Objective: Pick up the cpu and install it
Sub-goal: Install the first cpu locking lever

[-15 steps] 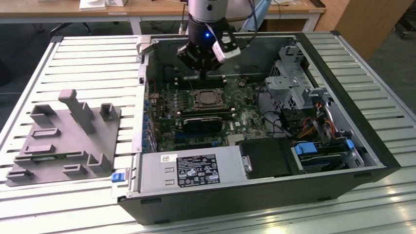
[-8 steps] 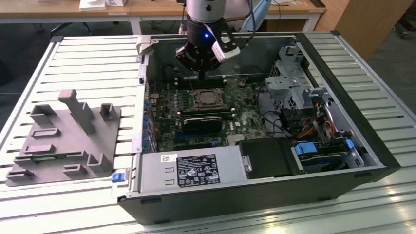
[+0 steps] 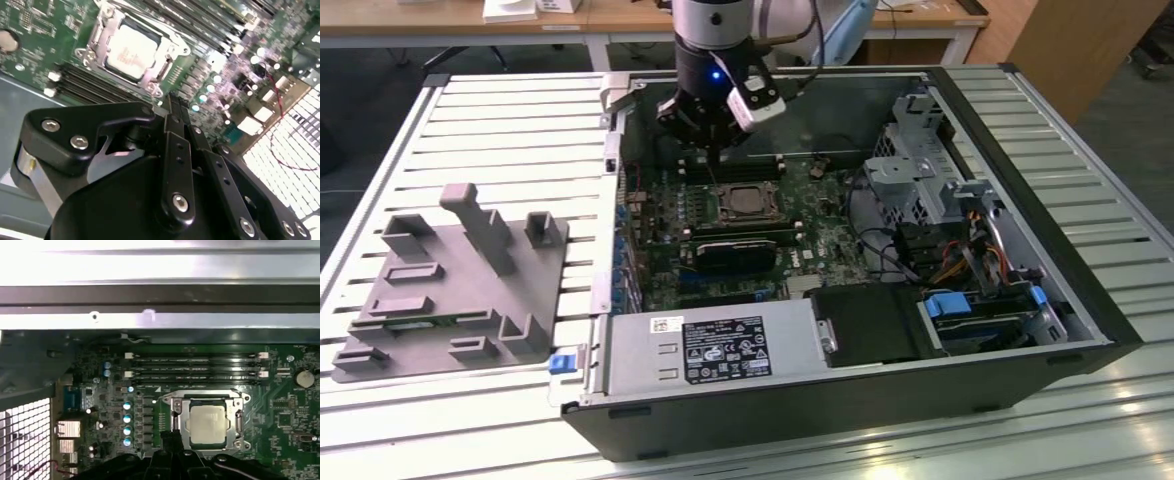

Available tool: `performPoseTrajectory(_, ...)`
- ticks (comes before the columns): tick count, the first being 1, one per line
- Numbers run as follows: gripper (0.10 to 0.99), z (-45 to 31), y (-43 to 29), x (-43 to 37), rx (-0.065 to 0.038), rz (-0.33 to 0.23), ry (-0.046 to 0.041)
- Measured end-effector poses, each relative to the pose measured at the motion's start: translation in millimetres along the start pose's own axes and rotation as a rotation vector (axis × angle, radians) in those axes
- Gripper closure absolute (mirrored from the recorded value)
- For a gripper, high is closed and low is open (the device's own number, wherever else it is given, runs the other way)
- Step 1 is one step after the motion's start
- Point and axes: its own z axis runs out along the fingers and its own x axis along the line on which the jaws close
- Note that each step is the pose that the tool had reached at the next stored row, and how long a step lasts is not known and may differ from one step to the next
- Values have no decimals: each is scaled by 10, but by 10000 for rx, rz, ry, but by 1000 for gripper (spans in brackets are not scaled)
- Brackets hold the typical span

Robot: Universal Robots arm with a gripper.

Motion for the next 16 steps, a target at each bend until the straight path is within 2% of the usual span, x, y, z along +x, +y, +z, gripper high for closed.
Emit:
performPoseTrajectory(5,980,11,-3,104,-1,-1,-18)
performPoseTrajectory(6,980,19,-3,144,0,-4,-22)
performPoseTrajectory(8,980,23,9,167,2,-5,-22)
performPoseTrajectory(16,980,57,171,213,0,-4,-22)
